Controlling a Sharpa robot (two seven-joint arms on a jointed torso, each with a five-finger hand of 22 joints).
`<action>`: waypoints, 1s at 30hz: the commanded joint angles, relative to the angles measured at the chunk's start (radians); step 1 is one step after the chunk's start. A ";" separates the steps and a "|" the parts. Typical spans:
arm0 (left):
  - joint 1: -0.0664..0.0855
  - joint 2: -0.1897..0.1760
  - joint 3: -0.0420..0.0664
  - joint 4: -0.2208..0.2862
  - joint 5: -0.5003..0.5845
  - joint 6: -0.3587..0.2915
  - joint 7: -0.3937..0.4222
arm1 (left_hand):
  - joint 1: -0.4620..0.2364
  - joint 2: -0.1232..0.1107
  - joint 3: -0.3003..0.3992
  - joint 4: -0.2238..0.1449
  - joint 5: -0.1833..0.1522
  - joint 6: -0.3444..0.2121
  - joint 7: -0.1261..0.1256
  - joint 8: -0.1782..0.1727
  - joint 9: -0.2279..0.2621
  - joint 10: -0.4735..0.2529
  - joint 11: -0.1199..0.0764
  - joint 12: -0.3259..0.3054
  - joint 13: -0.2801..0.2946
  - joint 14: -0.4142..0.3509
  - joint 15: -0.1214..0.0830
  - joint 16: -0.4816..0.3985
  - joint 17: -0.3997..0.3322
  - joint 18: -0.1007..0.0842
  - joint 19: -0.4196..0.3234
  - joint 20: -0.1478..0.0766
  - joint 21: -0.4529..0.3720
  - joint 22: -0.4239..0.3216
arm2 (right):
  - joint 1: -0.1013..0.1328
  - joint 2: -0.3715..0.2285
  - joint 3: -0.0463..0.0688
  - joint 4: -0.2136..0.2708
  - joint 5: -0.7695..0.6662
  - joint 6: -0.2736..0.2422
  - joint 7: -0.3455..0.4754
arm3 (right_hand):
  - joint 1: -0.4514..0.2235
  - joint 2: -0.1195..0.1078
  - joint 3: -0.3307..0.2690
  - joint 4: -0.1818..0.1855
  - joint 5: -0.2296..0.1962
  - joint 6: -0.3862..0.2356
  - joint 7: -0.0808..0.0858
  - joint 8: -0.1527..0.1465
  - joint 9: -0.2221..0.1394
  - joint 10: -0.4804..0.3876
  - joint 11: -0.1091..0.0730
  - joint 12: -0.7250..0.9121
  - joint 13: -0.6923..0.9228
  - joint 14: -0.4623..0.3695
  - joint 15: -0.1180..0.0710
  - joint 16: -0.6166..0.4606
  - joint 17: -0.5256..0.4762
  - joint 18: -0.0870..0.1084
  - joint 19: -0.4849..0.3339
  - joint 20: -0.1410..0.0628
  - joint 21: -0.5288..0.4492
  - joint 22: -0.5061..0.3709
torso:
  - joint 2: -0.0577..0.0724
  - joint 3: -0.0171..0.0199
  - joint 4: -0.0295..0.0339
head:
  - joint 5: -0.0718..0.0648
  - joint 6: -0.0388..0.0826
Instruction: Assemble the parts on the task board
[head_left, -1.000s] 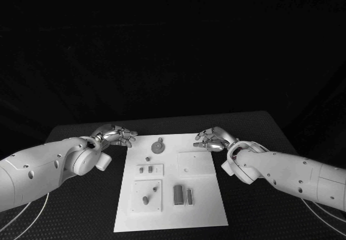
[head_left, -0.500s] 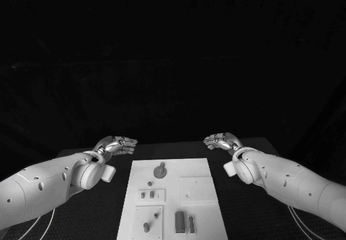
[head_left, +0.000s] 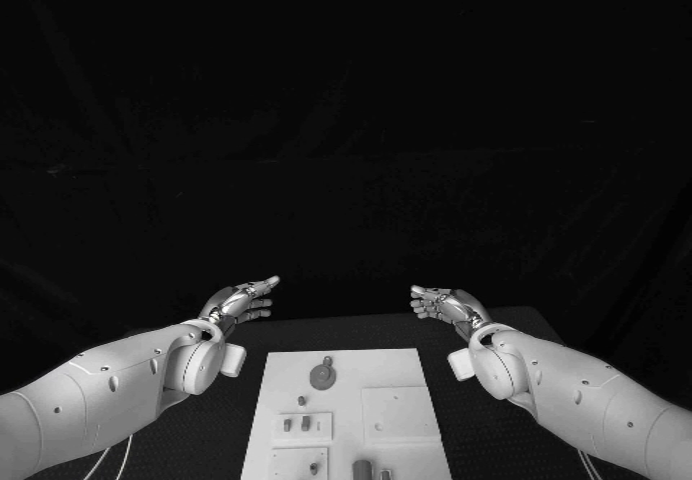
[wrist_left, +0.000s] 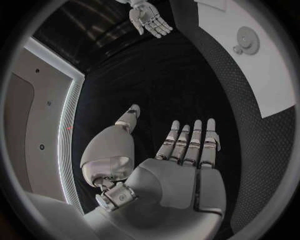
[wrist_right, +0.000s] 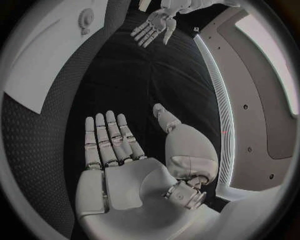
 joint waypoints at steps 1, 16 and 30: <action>0.000 0.000 0.001 -0.001 0.027 0.005 0.047 | -0.064 0.033 -0.040 0.043 -0.005 -0.025 0.006 -0.004 -0.007 -0.017 0.002 -0.005 -0.002 -0.016 0.000 -0.008 -0.001 -0.015 -0.019 -0.004 0.002 -0.007 | 0.000 0.001 0.001 0.006 0.017 0.046 0.039 | -0.023 0.007 -0.012 0.016 0.000 -0.007 0.003 -0.001 -0.002 0.000 -0.005 -0.013 -0.016 -0.006 -0.001 -0.008 -0.004 -0.020 -0.012 -0.004 -0.007 0.001 | -0.001 0.0056 -0.0015 | 0.004 0.012; -0.068 -0.048 0.048 0.222 0.047 -0.199 0.086 | -0.666 0.052 -0.318 0.084 -0.055 -0.436 -0.071 -0.173 -0.438 -0.433 -0.084 -0.055 -0.055 -0.366 -0.166 -0.343 -0.261 -0.015 -0.423 -0.170 -0.062 -0.773 | -0.006 -0.085 -0.034 0.228 0.117 -0.172 0.061 | -0.703 0.025 -0.456 0.170 -0.048 -0.673 -0.171 -0.082 -0.651 -0.738 -0.173 -0.194 -0.328 -0.535 -0.192 -0.410 -0.402 -0.100 -0.396 -0.202 -0.227 -1.058 | -0.068 -0.0116 0.0206 | -0.004 -0.098; -0.171 -0.118 0.120 0.560 0.111 -0.500 0.205 | -0.666 0.052 -0.318 0.084 -0.055 -0.436 -0.071 -0.173 -0.438 -0.433 -0.084 -0.055 -0.055 -0.366 -0.166 -0.343 -0.261 -0.015 -0.423 -0.170 -0.062 -0.773 | -0.018 -0.247 -0.101 0.653 0.334 -0.510 0.168 | -0.703 0.025 -0.456 0.170 -0.048 -0.673 -0.171 -0.082 -0.651 -0.738 -0.173 -0.194 -0.328 -0.535 -0.192 -0.410 -0.402 -0.100 -0.396 -0.202 -0.227 -1.058 | -0.095 -0.0171 0.0290 | -0.006 -0.140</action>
